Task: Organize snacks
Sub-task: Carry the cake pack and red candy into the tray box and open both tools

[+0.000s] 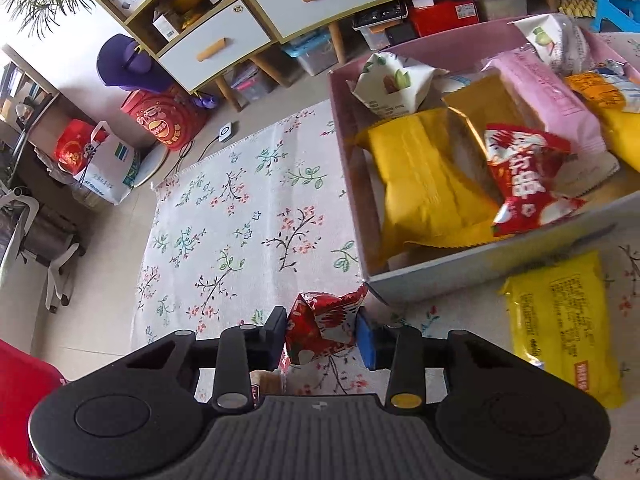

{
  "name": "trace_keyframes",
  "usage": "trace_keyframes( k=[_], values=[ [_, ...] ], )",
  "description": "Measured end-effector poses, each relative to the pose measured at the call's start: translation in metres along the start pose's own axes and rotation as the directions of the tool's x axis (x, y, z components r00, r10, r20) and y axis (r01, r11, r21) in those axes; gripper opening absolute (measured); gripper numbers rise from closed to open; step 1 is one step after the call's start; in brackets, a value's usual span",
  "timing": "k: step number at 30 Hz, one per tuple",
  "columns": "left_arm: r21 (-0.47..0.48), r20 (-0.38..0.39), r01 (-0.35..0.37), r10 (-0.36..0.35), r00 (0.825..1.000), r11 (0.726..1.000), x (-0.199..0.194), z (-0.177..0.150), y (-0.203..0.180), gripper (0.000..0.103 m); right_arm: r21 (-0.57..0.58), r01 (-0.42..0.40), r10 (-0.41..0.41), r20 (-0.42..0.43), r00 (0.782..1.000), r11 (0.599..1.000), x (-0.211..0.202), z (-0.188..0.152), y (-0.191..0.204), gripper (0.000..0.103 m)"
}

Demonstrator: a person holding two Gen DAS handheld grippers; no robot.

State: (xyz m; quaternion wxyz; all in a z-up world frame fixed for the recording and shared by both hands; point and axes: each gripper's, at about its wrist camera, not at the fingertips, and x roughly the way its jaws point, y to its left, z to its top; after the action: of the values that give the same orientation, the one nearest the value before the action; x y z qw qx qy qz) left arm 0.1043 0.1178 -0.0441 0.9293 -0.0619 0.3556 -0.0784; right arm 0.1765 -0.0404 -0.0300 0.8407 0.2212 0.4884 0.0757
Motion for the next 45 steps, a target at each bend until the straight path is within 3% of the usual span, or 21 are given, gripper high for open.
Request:
trace_keyframes(
  k=[22, 37, 45],
  values=[
    [0.033, 0.019, 0.058, -0.058, 0.998, 0.998, -0.036, 0.005, -0.015, 0.037, 0.008, -0.108, 0.107, 0.017, 0.994, 0.994, -0.05, 0.001, -0.026, 0.026],
    [0.07, 0.046, 0.089, -0.092, 0.995, 0.994, -0.032, 0.021, -0.057, 0.037, 0.057, -0.076, 0.069, 0.115, 0.991, 0.996, -0.098, 0.025, -0.086, 0.026],
    [0.059, 0.061, 0.089, -0.092, 0.994, 0.994, -0.015, 0.036, -0.085, 0.037, 0.082, -0.066, 0.049, 0.197, 0.979, 0.994, -0.11, 0.042, -0.12, 0.026]
  ],
)
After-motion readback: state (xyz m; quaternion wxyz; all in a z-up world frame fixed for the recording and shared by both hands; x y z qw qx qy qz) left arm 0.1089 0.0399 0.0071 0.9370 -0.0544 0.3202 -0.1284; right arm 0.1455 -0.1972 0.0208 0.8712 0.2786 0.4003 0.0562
